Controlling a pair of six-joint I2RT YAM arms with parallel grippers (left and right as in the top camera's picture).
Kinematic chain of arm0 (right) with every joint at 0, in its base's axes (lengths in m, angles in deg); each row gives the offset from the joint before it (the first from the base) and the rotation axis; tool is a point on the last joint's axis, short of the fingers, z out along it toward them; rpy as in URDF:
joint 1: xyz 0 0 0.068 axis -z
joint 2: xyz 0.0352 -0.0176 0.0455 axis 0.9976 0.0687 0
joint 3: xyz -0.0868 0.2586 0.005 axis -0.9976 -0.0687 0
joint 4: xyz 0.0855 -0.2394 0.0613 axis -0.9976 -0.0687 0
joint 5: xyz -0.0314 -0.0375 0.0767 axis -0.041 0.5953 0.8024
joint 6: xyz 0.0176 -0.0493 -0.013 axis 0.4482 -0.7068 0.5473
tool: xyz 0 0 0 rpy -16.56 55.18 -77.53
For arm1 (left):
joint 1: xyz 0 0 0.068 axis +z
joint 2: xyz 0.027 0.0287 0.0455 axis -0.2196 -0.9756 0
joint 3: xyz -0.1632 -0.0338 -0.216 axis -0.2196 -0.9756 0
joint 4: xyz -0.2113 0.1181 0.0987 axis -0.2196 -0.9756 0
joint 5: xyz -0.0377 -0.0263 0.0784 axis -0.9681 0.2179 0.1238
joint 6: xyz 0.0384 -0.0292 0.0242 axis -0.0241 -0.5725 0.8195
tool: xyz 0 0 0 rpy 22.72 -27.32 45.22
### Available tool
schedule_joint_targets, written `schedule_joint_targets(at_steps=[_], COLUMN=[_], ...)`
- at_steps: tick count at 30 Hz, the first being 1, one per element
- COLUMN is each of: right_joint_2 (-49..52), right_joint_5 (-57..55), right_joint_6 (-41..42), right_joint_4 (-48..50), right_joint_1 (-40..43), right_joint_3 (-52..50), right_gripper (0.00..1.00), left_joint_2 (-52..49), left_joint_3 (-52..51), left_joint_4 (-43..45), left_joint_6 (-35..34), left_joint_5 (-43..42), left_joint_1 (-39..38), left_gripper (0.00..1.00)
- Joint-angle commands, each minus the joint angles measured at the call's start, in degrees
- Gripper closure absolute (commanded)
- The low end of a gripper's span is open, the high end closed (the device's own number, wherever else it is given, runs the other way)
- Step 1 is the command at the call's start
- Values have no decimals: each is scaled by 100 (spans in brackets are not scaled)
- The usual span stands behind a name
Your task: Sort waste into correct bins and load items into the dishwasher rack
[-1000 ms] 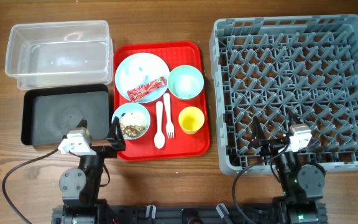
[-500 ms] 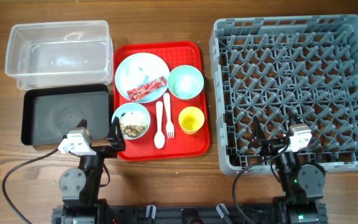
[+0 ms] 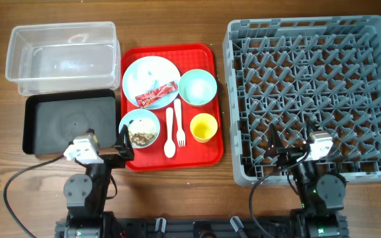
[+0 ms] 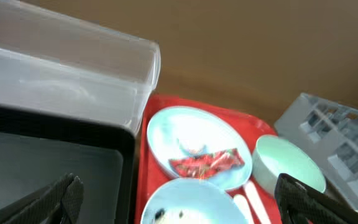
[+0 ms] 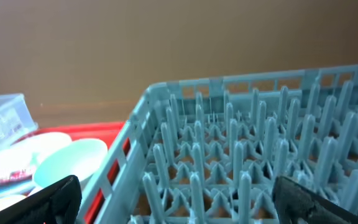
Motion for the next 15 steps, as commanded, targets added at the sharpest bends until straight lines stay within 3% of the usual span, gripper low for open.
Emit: schedule_joint_targets(at_steps=[1,6,9,12,15], right_joint_2=[564,2492,3626,4555,4878], right_joint_5=[-13,-131,-166,-245,-212], right_joint_6=[140,129,127,-127,-323], right_joint_4=[-146,-852,-1818,-2898,-3156], right_joint_1=[9,9,9,9,9], right_joint_3=[704,2376,3407,4505,4848], right_gripper=[0,0,0,0,0], left_joint_2=[-769,-3032,-4802,-6391,-7027], left_joint_3=[892,2903,4548,6234,6553], left_joint_4=[-358,-1196,-2269,-4028,-4157], left_joint_6=[-35,-28,-31,-28,-35], left_joint_5=[-13,-13,-44,-162,-501], left_joint_1=[-26,-26,-28,-26,-26], left_gripper=[0,0,0,0,0])
